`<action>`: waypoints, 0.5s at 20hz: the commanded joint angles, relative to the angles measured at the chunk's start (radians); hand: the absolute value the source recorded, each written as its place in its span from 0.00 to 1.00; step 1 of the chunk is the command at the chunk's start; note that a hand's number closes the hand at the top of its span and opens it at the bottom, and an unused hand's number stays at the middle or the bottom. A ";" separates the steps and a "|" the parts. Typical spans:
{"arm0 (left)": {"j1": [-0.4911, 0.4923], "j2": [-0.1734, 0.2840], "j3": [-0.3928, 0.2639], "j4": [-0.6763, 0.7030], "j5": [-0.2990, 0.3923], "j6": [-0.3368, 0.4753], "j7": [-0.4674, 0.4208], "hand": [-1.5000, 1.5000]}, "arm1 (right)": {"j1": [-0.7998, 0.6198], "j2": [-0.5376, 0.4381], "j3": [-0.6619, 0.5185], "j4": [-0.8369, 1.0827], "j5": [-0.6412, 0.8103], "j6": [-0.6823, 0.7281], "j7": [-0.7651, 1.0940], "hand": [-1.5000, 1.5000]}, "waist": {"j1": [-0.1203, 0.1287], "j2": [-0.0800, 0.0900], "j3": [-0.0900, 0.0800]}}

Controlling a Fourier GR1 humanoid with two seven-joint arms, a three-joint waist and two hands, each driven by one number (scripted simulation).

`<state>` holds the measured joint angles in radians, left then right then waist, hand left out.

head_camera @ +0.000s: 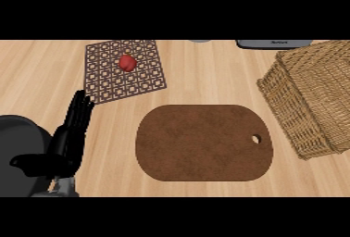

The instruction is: Pick the croissant from the cutting board and place it in the basket

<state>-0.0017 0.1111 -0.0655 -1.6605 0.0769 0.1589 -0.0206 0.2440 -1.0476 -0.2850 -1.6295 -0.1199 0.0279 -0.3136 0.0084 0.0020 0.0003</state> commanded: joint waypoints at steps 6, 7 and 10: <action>-0.034 -0.008 0.022 0.006 -0.012 -0.001 0.021 0.50 | -0.259 0.106 0.121 0.285 0.246 0.027 -0.092 1.00 | 0.004 0.000 0.000; -0.031 -0.025 0.013 0.022 -0.009 -0.002 0.002 0.50 | -0.276 0.086 0.118 0.327 0.271 0.044 -0.130 1.00 | 0.004 0.000 0.000; 0.003 -0.005 0.011 -0.063 -0.009 -0.014 0.055 0.50 | -0.311 0.127 0.111 0.420 0.329 0.033 -0.157 1.00 | 0.000 -0.001 0.000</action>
<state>-0.0168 0.0926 -0.0643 -1.6807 0.0610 0.1612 0.0117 -0.0091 -0.9606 -0.1891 -1.3106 0.1261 0.0642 -0.4312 0.0118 0.0020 0.0004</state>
